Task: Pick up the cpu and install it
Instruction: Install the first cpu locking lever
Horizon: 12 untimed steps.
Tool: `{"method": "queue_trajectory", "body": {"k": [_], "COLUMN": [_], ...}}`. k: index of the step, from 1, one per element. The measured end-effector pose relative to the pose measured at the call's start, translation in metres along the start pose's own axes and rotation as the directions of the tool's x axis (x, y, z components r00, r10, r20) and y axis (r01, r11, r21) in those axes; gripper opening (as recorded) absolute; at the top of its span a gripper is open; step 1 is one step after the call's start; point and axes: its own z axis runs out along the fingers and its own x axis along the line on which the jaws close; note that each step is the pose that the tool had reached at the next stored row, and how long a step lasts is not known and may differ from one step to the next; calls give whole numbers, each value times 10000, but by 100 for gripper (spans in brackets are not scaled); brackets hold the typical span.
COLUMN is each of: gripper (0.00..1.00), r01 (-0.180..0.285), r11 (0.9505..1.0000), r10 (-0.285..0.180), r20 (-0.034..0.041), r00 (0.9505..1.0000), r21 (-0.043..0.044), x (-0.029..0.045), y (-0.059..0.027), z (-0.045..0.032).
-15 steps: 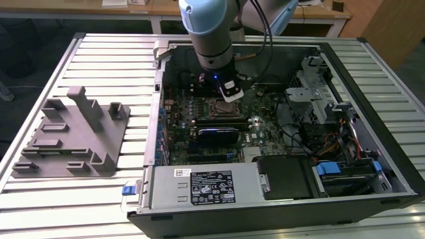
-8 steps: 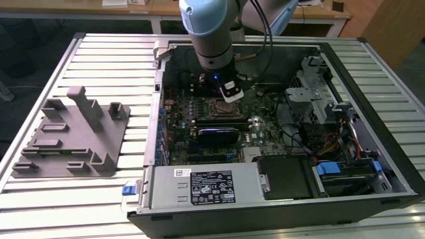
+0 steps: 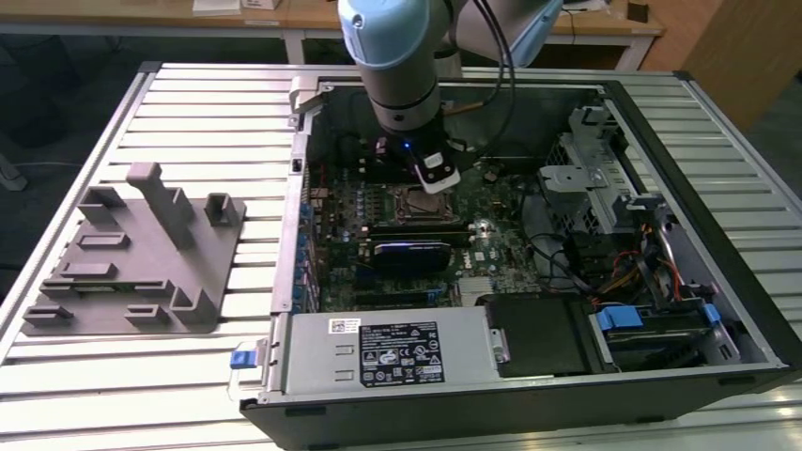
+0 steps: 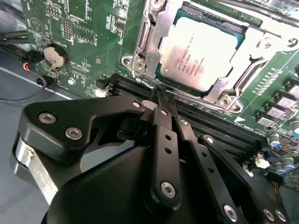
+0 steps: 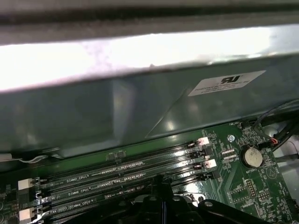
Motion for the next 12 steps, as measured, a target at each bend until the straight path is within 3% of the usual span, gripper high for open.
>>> {"method": "queue_trajectory", "body": {"k": [12], "gripper": [11], "r01": [-2], "r11": [10000], "r10": [2], "r20": [0], "r00": [10000], "r21": [6], "x": [-52], "y": [84], "z": [-240]}}
